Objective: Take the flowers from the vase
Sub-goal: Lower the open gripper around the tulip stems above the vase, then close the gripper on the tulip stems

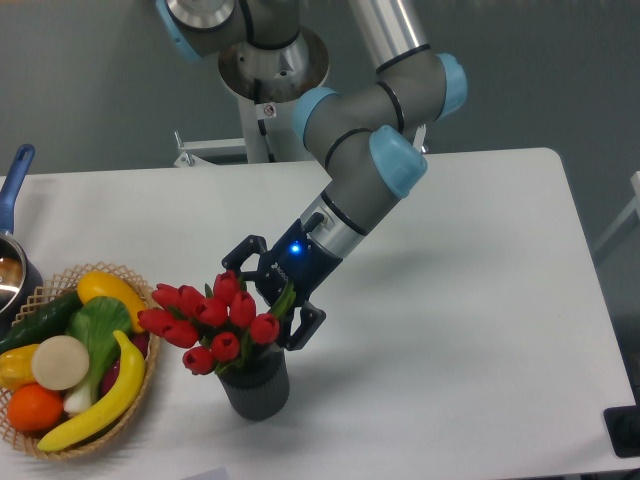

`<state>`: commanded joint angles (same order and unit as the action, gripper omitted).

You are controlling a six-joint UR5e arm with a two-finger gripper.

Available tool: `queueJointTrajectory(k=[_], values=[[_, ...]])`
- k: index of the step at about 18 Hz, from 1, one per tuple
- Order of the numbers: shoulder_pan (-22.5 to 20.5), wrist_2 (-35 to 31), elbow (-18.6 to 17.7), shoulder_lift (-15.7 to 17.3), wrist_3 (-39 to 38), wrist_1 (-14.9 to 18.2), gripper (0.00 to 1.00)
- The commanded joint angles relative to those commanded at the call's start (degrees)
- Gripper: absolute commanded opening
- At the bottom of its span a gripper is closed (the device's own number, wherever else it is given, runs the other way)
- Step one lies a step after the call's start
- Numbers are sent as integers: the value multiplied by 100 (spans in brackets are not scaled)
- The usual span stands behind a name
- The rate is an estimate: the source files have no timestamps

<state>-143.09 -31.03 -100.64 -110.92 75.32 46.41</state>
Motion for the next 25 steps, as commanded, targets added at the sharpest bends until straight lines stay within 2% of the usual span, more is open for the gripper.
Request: queueJointTrajectory(k=[8,12,17,18,21,23,25], values=[[-9,79,53,-79,-18,0,100],[-9,115,184,-132,-140,0,79],[-26,115,202,-141,-211,0,62],[-26,115,202,-141,-228,0,56],[-26,106,202,-150,-220,0,55],[-35,106,194,-141,-229,0,48],[-35,106,194,-132,-220,0,47]])
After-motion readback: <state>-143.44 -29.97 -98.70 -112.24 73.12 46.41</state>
